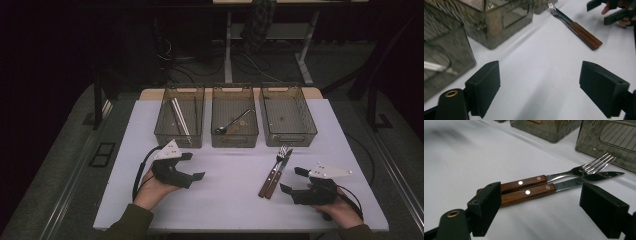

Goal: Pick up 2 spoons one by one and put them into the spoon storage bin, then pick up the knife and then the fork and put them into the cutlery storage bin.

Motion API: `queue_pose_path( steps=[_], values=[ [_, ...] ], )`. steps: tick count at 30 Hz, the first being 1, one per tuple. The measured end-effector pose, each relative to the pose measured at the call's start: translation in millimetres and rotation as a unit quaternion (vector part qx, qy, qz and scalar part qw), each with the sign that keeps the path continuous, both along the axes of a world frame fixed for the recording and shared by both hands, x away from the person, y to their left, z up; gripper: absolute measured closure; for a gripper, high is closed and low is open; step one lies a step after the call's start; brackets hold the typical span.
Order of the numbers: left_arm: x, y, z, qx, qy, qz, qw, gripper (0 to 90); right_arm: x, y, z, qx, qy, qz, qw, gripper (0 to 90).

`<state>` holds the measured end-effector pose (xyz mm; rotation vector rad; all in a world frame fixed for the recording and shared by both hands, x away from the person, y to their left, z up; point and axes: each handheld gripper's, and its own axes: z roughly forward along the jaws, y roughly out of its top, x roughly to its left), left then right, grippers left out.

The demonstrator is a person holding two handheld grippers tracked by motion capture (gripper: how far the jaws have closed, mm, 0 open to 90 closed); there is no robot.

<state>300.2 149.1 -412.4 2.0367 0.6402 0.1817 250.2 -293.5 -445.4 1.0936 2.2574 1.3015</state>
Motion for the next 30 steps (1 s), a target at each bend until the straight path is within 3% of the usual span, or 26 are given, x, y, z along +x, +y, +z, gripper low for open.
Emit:
queue_pose_path(
  steps=[4, 11, 19, 24, 30],
  values=[
    [-10.8, 5.8, -5.5, 0.002, -0.003, -0.002, 1.0, 12.7, 0.6, -0.3, 1.6, -0.006, -0.002, -0.005, 1.0, 17.5],
    [-18.2, 12.8, -14.0, 0.007, 0.003, 0.001, 1.0, 0.0, 4.2, -1.9, 8.1, -0.015, 0.023, -0.004, 0.9996, 17.5],
    [-15.8, 10.2, -20.1, 0.017, 0.012, -0.001, 0.9998, 0.0, 9.8, 3.8, 15.7, -0.046, 0.035, 0.033, 0.9978, 17.7],
    [-16.0, 8.2, -21.2, 0.024, 0.012, -0.004, 0.9996, 0.0, 30.6, 9.3, 22.8, -0.054, 0.041, 0.046, 0.9966, 39.1],
    [-15.7, 7.2, -22.4, 0.026, 0.012, -0.006, 0.9996, 0.0, 63.0, 15.1, 26.0, -0.04, 0.049, 0.05, 0.9967, 70.1]
  ],
)
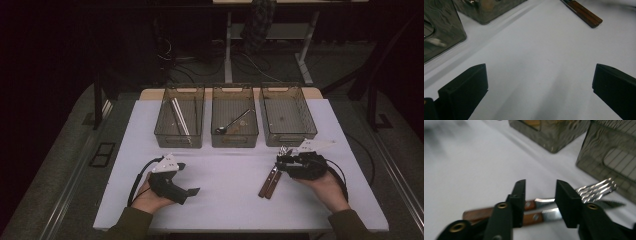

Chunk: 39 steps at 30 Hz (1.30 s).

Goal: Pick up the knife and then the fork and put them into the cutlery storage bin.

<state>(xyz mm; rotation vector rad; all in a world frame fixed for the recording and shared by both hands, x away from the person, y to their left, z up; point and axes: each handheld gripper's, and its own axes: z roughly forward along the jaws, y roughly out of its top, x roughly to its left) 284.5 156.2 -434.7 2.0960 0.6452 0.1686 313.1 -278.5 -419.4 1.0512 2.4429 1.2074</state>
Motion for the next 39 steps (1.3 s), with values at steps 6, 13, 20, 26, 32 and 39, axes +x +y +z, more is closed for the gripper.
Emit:
queue_pose_path(
  steps=[6, 13, 20, 26, 32, 39],
  values=[
    [0.8, -1.4, -1.2, 0.003, -0.001, -0.003, 1.0, 0.0, 23.8, 10.4, -2.3, -0.035, 0.008, 0.009, 0.9993, 89.7],
    [0.7, -1.6, -1.6, 0.006, 0.0, -0.005, 1.0, 0.0, 44.3, 15.3, -14.5, -0.066, 0.028, 0.005, 0.9974, 89.8],
    [0.8, -2.7, -2.2, 0.006, 0.002, -0.008, 0.9999, 0.0, 49.6, 23.5, -23.0, -0.104, 0.041, 0.012, 0.9936, 89.8],
    [0.4, -2.6, -2.0, 0.008, 0.002, -0.009, 0.9999, 0.0, 47.4, 20.5, -21.2, -0.126, 0.04, 0.015, 0.9912, 89.9],
    [0.5, -3.3, -2.2, 0.007, 0.002, -0.011, 0.9999, 0.0, 43.4, 19.4, -19.9, -0.139, 0.04, 0.017, 0.9894, 90.0],
    [0.4, -3.0, -2.2, 0.006, 0.003, -0.012, 0.9999, 0.0, 39.0, 16.2, -18.2, -0.148, 0.046, 0.017, 0.9877, 90.0]
  ],
)
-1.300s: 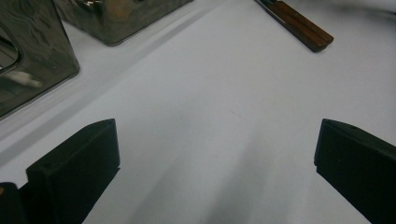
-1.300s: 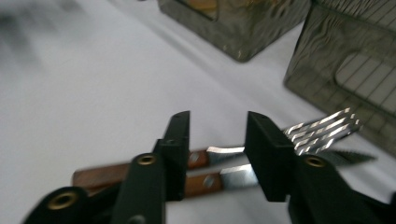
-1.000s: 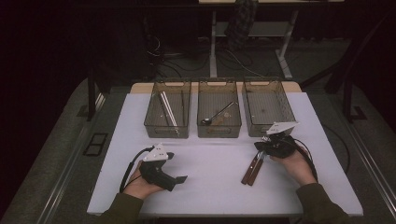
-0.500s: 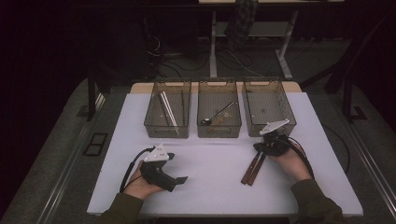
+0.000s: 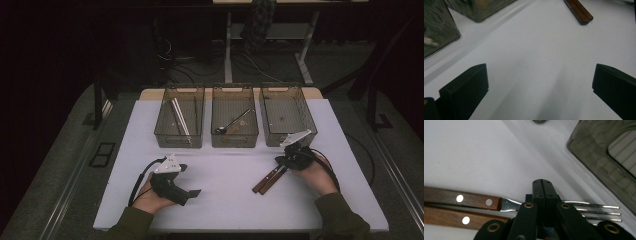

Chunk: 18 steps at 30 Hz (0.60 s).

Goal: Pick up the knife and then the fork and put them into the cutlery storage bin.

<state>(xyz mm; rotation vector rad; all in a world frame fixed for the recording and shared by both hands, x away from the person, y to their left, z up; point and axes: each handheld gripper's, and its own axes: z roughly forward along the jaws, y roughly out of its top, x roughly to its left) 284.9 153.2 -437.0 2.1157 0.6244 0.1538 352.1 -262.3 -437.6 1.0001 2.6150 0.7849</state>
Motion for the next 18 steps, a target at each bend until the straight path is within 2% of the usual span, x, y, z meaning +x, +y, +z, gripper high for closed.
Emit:
queue_pose_path(
  steps=[5, 11, 18],
  values=[
    [0.4, 0.4, -0.4, -0.002, 0.002, 0.0, 1.0, 0.0, -3.0, -5.1, 1.0, -0.006, 0.006, -0.002, 1.0, 90.0],
    [1.2, 1.1, -0.8, -0.005, 0.005, 0.001, 1.0, 0.0, -6.2, -13.0, 1.3, -0.003, 0.016, -0.004, 0.9999, 90.0],
    [1.0, 1.5, -0.1, -0.01, 0.003, -0.002, 0.9999, 0.0, -14.2, -17.6, 2.8, -0.011, 0.026, 0.006, 0.9996, 90.0]
  ],
)
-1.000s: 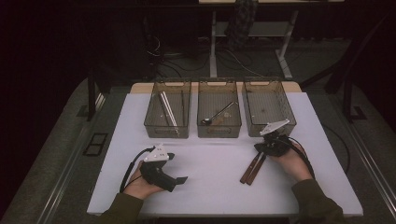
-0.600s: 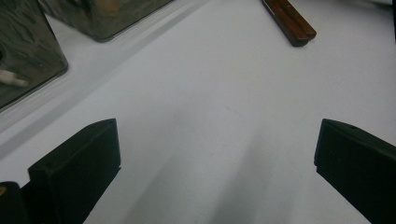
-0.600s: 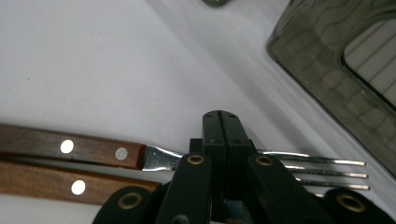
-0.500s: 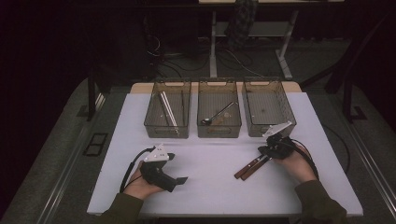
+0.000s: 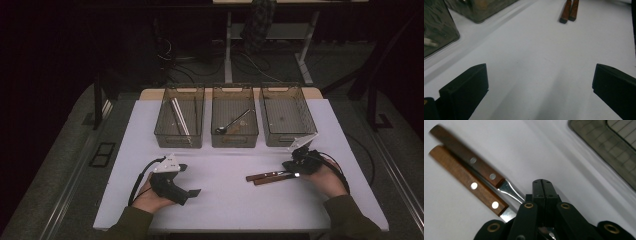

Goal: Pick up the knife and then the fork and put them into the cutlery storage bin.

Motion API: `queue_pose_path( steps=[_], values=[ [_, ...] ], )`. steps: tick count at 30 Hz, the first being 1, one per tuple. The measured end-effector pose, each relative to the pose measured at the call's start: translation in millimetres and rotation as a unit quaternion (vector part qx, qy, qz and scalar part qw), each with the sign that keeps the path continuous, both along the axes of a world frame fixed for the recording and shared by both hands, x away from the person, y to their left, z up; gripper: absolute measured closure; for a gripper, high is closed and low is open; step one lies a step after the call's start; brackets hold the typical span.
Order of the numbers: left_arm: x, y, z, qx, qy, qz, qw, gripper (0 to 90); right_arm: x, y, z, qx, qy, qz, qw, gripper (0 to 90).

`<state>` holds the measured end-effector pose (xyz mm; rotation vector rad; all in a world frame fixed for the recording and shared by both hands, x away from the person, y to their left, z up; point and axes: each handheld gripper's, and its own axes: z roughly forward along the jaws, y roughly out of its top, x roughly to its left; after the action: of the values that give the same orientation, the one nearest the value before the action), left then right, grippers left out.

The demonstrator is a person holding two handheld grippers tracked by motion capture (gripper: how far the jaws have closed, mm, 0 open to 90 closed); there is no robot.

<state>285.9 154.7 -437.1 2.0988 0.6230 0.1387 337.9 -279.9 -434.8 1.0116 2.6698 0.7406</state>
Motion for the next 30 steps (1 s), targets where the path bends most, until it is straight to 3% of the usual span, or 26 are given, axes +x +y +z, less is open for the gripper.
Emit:
queue_pose_path(
  steps=[20, 26, 28, 30],
  values=[
    [-1.4, -0.1, 1.6, -0.008, -0.006, -0.009, 0.9999, 0.0, -29.1, -5.8, 2.8, -0.01, 0.021, 0.023, 0.9995, 90.0],
    [-2.3, -0.4, 2.1, -0.018, -0.013, -0.019, 0.9996, 0.0, -30.2, -6.1, 2.7, -0.007, 0.024, 0.021, 0.9995, 90.0],
    [-2.1, 0.3, 1.7, -0.019, -0.014, -0.019, 0.9995, 0.0, -30.4, -9.0, 3.3, 0.009, 0.022, 0.018, 0.9996, 89.7],
    [-1.3, 1.1, 0.8, -0.02, -0.012, -0.019, 0.9995, 0.0, -31.8, -12.8, 7.9, 0.036, 0.015, 0.006, 0.9992, 82.7]
  ],
)
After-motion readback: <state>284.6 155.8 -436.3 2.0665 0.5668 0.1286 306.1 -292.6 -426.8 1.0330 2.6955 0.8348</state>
